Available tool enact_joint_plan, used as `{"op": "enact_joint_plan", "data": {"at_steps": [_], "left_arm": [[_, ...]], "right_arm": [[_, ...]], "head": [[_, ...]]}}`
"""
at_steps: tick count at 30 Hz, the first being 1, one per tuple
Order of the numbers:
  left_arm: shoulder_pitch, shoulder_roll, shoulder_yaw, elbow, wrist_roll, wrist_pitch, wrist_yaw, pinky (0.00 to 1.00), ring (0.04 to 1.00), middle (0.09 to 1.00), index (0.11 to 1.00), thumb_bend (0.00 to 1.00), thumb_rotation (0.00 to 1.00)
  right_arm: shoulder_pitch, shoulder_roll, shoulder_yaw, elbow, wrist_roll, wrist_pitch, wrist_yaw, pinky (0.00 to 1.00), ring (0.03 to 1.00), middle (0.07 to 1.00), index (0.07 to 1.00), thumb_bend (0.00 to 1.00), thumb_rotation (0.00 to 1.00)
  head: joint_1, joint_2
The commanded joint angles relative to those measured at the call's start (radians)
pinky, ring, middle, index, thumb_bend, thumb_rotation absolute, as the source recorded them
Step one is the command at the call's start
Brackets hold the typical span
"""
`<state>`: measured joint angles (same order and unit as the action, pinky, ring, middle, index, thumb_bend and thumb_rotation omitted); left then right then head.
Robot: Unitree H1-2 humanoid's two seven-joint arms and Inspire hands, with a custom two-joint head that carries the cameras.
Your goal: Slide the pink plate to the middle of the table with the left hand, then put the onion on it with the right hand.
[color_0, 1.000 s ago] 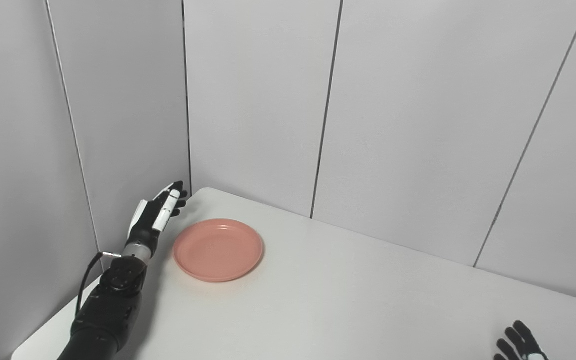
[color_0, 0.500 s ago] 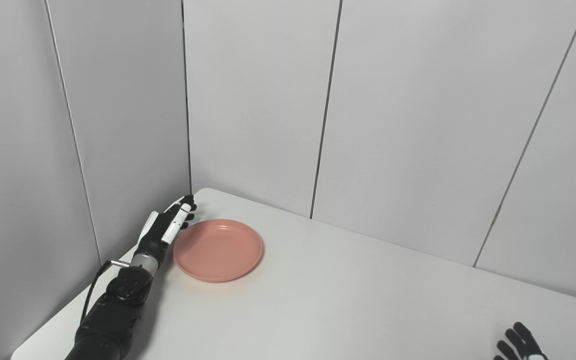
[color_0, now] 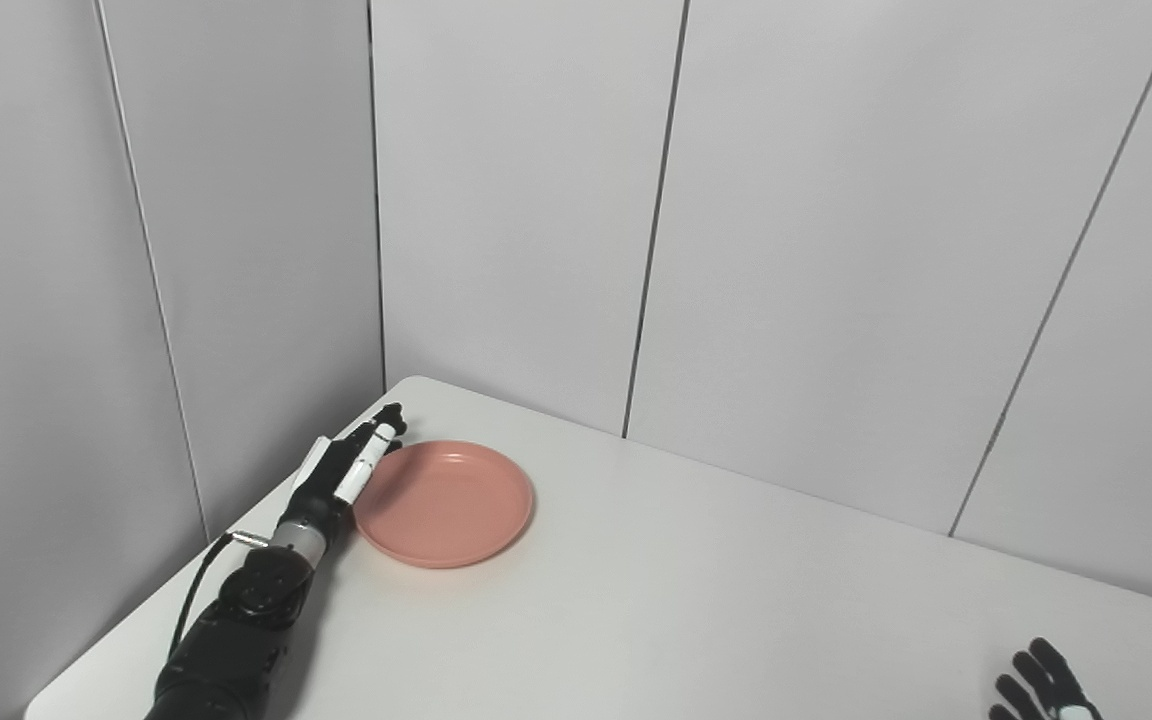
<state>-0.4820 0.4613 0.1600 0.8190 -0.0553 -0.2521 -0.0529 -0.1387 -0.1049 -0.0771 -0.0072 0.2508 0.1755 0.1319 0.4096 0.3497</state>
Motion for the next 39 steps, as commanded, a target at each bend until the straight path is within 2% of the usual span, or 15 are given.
{"op": "enact_joint_plan", "data": {"at_steps": [1, 5, 11, 21, 26, 39], "left_arm": [[-0.028, 0.003, 0.001, -0.049, -0.017, 0.004, -0.019, 0.83, 0.861, 0.880, 0.884, 0.51, 1.00], [-0.014, -0.002, 0.000, -0.093, -0.030, 0.034, -0.045, 0.86, 0.868, 0.892, 0.894, 0.50, 1.00], [-0.022, -0.008, -0.018, -0.065, -0.008, 0.004, -0.043, 0.92, 0.890, 0.903, 0.903, 0.55, 1.00], [-0.021, -0.046, -0.026, -0.084, -0.023, 0.023, -0.041, 0.86, 0.866, 0.882, 0.886, 0.54, 1.00], [-0.017, -0.071, -0.021, -0.098, -0.042, 0.035, -0.043, 0.87, 0.874, 0.886, 0.888, 0.52, 1.00], [-0.040, -0.154, -0.048, -0.088, -0.033, 0.022, -0.011, 0.89, 0.879, 0.882, 0.888, 0.56, 1.00]], "right_arm": [[-0.025, 0.000, -0.006, -0.034, 0.004, 0.003, -0.004, 0.93, 0.944, 0.944, 0.947, 0.55, 0.75], [-0.023, 0.000, -0.004, -0.048, 0.003, 0.018, -0.007, 0.95, 0.955, 0.954, 0.958, 0.56, 0.75], [-0.025, 0.000, -0.002, -0.052, 0.008, 0.018, -0.008, 0.95, 0.951, 0.953, 0.959, 0.54, 0.75], [-0.022, 0.004, 0.000, -0.057, 0.002, 0.013, -0.017, 0.92, 0.938, 0.941, 0.945, 0.56, 0.74], [-0.022, 0.007, 0.002, -0.063, 0.004, 0.017, -0.018, 0.93, 0.940, 0.942, 0.946, 0.55, 0.74], [-0.024, 0.018, 0.007, -0.085, 0.003, 0.025, -0.024, 0.96, 0.953, 0.953, 0.960, 0.52, 0.75]], "head": [[-0.001, 0.002], [-0.003, 0.002], [-0.004, 0.003], [-0.009, 0.009], [-0.012, 0.010], [-0.030, 0.015]]}}
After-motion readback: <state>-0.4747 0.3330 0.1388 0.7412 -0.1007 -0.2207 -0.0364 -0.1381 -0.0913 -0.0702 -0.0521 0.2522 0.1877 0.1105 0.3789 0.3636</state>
